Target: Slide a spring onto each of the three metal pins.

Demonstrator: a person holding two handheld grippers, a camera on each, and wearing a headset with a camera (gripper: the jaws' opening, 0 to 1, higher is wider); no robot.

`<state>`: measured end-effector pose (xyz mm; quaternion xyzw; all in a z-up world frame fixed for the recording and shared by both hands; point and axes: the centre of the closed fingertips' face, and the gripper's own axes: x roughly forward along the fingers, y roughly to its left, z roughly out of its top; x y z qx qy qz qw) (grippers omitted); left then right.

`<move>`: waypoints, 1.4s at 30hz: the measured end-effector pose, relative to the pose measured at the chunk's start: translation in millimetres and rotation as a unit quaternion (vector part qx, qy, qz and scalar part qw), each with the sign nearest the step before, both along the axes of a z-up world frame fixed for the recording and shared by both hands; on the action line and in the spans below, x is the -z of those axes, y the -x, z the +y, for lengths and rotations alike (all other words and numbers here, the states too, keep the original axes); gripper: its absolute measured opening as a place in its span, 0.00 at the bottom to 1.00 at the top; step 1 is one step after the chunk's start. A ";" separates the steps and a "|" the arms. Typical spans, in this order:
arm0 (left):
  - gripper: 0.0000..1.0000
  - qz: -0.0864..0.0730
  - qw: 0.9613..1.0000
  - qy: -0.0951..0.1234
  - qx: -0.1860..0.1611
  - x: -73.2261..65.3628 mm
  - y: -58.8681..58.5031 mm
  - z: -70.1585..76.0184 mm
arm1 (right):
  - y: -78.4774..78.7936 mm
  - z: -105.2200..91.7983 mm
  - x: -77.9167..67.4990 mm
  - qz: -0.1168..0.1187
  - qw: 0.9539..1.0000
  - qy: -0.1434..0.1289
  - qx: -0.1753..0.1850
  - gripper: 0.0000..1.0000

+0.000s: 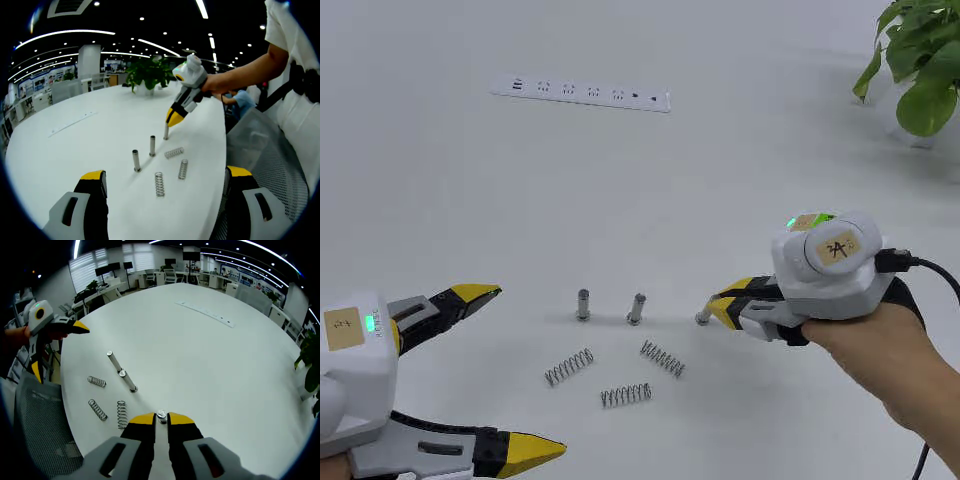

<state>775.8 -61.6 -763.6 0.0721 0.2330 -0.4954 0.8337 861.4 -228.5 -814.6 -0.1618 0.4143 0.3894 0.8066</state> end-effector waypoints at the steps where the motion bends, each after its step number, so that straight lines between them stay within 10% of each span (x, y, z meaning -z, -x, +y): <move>1: 1.00 0.000 1.000 0.000 0.000 0.1 0.0 0.1 | 0.2 0.3 0.1 0.000 1.000 0.000 -0.001 0.10; 42: 1.00 -0.007 1.000 -0.006 -0.001 -8.1 1.3 0.3 | 1.8 -6.2 -14.8 -0.021 1.000 -0.017 -0.001 0.23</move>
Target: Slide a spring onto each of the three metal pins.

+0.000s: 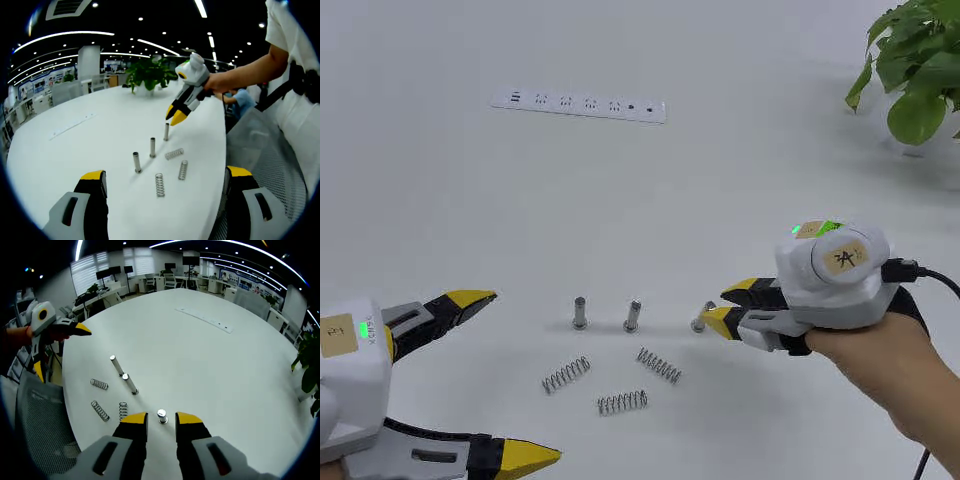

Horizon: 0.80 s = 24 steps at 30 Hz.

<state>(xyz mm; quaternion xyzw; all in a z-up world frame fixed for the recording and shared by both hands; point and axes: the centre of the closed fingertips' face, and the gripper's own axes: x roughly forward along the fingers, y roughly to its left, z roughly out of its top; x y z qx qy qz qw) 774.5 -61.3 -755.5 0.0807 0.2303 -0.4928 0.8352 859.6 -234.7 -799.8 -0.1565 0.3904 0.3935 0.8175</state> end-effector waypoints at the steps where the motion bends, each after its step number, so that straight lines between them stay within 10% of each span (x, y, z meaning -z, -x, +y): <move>1: 1.00 0.000 1.000 0.000 -0.001 -0.5 0.1 -0.1 | -0.1 -0.9 -1.3 0.000 1.000 -0.002 0.001 0.24; 24: 0.97 -0.006 0.999 -0.036 -0.014 -5.6 1.0 6.1 | 14.6 -26.2 -31.8 -0.039 0.997 -0.056 -0.035 0.53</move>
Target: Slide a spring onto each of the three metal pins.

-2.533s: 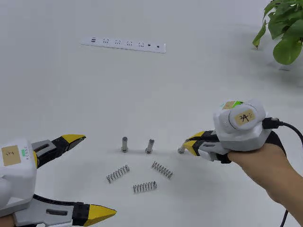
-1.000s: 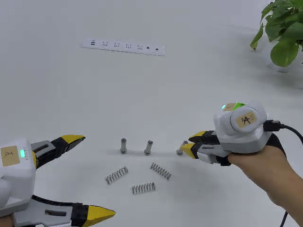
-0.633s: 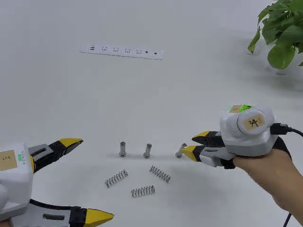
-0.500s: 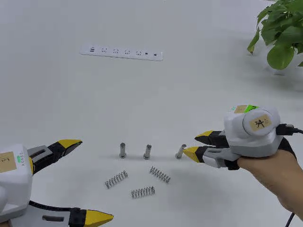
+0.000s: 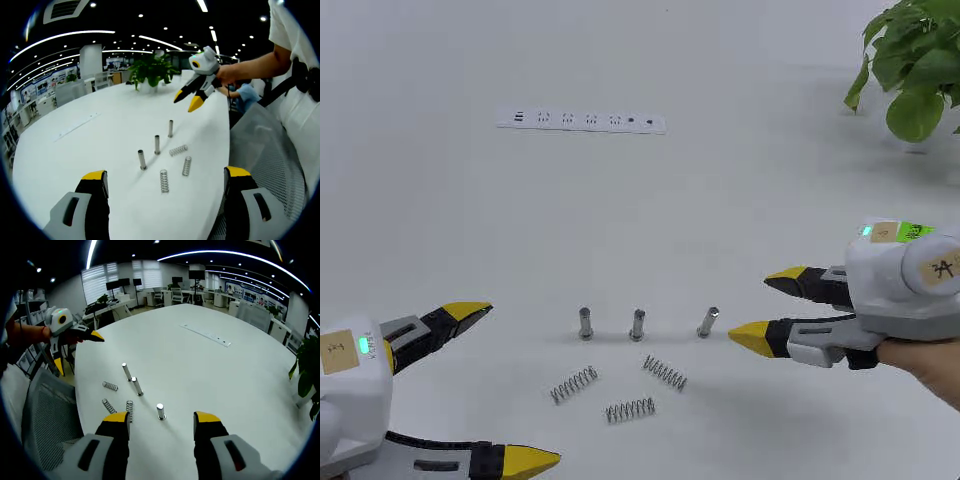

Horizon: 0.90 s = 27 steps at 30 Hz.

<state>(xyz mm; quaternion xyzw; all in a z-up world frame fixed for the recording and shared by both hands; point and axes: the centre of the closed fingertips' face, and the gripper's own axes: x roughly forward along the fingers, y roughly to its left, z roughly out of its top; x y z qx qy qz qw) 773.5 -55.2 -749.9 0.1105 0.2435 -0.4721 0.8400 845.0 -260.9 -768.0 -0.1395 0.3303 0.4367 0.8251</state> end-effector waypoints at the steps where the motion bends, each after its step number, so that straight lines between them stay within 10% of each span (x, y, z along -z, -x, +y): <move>1: 0.97 0.000 1.000 -0.003 0.000 0.5 0.1 -0.1 | 1.3 -0.7 -0.4 -0.002 1.000 -0.001 -0.004 0.54; 27: 0.46 0.059 0.990 -0.125 0.017 64.7 -17.6 -13.2 | 37.8 -14.9 4.3 0.005 0.998 -0.029 -0.062 0.81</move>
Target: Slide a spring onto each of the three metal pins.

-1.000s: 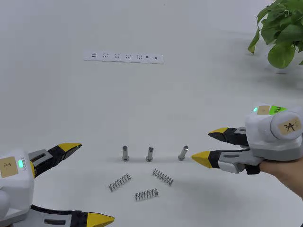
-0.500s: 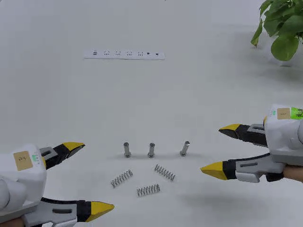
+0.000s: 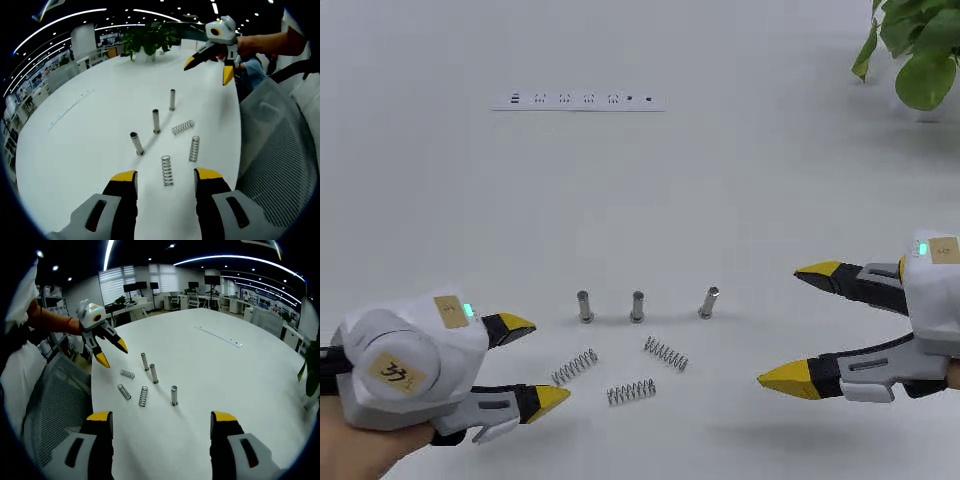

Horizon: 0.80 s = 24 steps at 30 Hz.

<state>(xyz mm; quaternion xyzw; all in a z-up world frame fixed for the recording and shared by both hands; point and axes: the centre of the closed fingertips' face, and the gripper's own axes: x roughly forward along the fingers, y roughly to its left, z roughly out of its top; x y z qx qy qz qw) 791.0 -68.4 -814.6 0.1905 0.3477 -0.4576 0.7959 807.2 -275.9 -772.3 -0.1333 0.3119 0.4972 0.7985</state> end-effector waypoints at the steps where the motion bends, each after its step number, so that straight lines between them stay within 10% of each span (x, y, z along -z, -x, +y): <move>1: 0.45 0.002 1.000 -0.005 0.003 3.2 -0.7 -0.8 | 0.1 -1.2 0.8 0.000 1.000 0.000 0.001 0.81; 11: 0.29 0.004 0.997 -0.068 0.041 27.5 2.3 -12.2 | 3.8 -6.6 3.8 0.001 1.000 -0.003 0.000 0.82; 24: 0.19 0.017 0.995 -0.091 0.041 43.9 4.0 -10.1 | 5.4 -10.6 4.5 0.004 1.000 -0.007 0.003 0.84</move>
